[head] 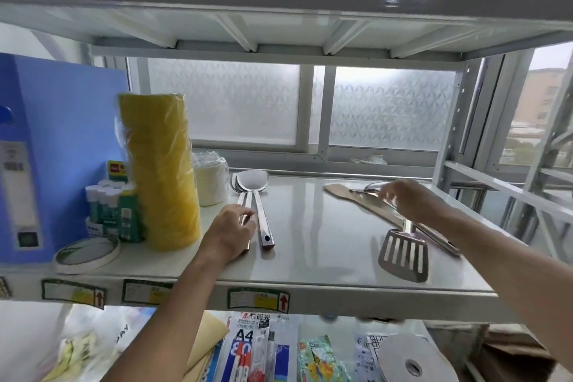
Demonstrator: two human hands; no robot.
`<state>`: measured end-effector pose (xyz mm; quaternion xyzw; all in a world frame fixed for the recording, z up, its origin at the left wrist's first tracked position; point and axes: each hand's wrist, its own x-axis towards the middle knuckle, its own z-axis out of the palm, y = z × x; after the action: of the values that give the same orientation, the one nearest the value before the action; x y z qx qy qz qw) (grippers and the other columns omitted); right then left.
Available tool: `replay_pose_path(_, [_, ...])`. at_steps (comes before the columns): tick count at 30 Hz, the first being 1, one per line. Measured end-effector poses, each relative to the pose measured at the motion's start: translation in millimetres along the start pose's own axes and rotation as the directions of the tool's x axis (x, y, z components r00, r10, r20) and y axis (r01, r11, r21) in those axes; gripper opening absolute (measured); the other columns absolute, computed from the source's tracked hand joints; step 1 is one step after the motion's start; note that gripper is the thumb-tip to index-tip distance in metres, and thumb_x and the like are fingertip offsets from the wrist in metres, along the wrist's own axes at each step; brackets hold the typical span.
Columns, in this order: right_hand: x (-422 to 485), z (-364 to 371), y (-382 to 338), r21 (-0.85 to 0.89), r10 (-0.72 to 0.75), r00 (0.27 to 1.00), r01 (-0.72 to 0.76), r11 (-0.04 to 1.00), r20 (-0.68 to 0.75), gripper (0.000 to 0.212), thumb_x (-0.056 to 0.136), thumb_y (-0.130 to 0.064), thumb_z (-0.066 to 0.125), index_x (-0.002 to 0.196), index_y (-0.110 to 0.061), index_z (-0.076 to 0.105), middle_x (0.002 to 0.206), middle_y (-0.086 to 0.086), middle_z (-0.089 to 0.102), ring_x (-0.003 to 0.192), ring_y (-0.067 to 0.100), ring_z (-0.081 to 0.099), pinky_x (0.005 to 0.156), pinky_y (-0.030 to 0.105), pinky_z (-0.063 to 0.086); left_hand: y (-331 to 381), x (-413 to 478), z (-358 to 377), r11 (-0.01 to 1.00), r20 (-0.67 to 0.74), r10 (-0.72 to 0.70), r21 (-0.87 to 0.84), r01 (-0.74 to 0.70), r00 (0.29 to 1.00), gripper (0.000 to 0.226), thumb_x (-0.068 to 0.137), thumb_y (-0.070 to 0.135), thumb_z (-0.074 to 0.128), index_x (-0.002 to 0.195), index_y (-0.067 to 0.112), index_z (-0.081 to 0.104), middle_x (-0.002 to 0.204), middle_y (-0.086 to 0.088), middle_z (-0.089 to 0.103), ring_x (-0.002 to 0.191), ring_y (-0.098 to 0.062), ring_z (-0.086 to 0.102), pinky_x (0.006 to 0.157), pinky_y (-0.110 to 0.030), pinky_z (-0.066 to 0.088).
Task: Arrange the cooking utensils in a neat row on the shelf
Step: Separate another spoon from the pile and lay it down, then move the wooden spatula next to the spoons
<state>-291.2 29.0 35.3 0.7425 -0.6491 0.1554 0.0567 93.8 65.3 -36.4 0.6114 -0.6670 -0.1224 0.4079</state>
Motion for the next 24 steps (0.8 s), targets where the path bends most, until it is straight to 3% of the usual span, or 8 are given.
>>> replay_pose_path(3, [-13, 2, 28, -0.150, -0.101, 0.986, 0.121, 0.981, 0.135, 0.060, 0.079, 0.013, 0.055, 0.115, -0.032, 0.071, 0.107, -0.005, 0.061, 0.103, 0.022, 0.065, 0.085, 0.035, 0.051, 1, 0, 1, 1.000, -0.007, 0.011, 0.013, -0.011, 1.000, 0.033, 0.095, 0.021, 0.058, 0.126, 0.013, 0.068, 0.136, -0.005, 0.061, 0.125, -0.019, 0.055, 0.103, -0.025, 0.037])
replay_pose_path(5, [-20, 10, 32, -0.216, -0.155, 0.967, 0.198, 0.956, 0.202, 0.055, 0.085, 0.007, 0.058, 0.121, -0.034, 0.066, 0.109, -0.007, 0.056, 0.107, 0.021, 0.063, 0.082, 0.028, 0.046, 1, -1, 1, 1.000, -0.022, 0.014, 0.026, -0.013, 1.000, 0.031, 0.095, 0.024, 0.057, 0.122, 0.016, 0.070, 0.132, -0.004, 0.063, 0.121, -0.019, 0.058, 0.101, -0.027, 0.041])
replay_pose_path(9, [-29, 18, 31, -0.377, -0.250, 0.949, 0.306, 0.874, 0.191, 0.039, 0.095, -0.011, 0.060, 0.129, -0.029, 0.055, 0.124, 0.000, 0.055, 0.116, 0.021, 0.060, 0.087, 0.029, 0.049, 5, -6, 1, 0.996, -0.078, 0.016, 0.087, -0.009, 0.997, 0.029, 0.095, 0.031, 0.054, 0.116, 0.020, 0.071, 0.125, -0.002, 0.067, 0.113, -0.021, 0.061, 0.092, -0.035, 0.050])
replay_pose_path(12, [-30, 16, 29, -0.364, -0.252, 0.958, 0.286, 0.887, 0.138, 0.020, 0.095, -0.020, 0.060, 0.115, -0.026, 0.061, 0.116, -0.003, 0.059, 0.102, 0.020, 0.066, 0.072, 0.027, 0.045, 7, -9, -1, 0.994, -0.103, 0.059, 0.100, -0.049, 0.993, 0.029, 0.096, 0.032, 0.053, 0.116, 0.021, 0.071, 0.125, 0.000, 0.067, 0.112, -0.019, 0.062, 0.091, -0.034, 0.050])
replay_pose_path(15, [-30, 15, 27, -0.307, -0.250, 0.966, 0.258, 0.916, 0.066, 0.004, 0.094, -0.024, 0.063, 0.098, -0.024, 0.062, 0.100, -0.008, 0.061, 0.088, 0.020, 0.068, 0.067, 0.030, 0.045, 11, -13, -1, 0.982, -0.093, 0.163, 0.111, -0.153, 0.982, 0.032, 0.096, 0.033, 0.053, 0.121, 0.026, 0.070, 0.135, 0.005, 0.064, 0.123, -0.017, 0.059, 0.102, -0.037, 0.048])
replay_pose_path(20, [-26, 22, 34, -0.288, -0.299, 0.950, 0.313, 0.905, 0.092, 0.009, 0.094, -0.028, 0.064, 0.102, -0.026, 0.061, 0.097, -0.008, 0.062, 0.084, 0.017, 0.069, 0.063, 0.024, 0.044, 12, -14, 1, 0.962, 0.009, 0.162, 0.223, -0.160, 0.987, 0.033, 0.094, 0.045, 0.053, 0.123, 0.040, 0.070, 0.145, 0.011, 0.057, 0.134, -0.014, 0.049, 0.109, -0.042, 0.037])
replay_pose_path(24, [-27, 20, 46, -0.247, -0.175, 0.976, 0.202, 0.948, 0.129, 0.021, 0.090, -0.007, 0.062, 0.098, -0.027, 0.061, 0.094, -0.007, 0.067, 0.082, 0.015, 0.067, 0.072, 0.032, 0.055, 12, -15, 0, 0.967, 0.046, 0.136, 0.212, -0.143, 0.990, 0.034, 0.094, 0.044, 0.056, 0.125, 0.040, 0.069, 0.146, 0.011, 0.056, 0.135, -0.014, 0.048, 0.109, -0.041, 0.037])
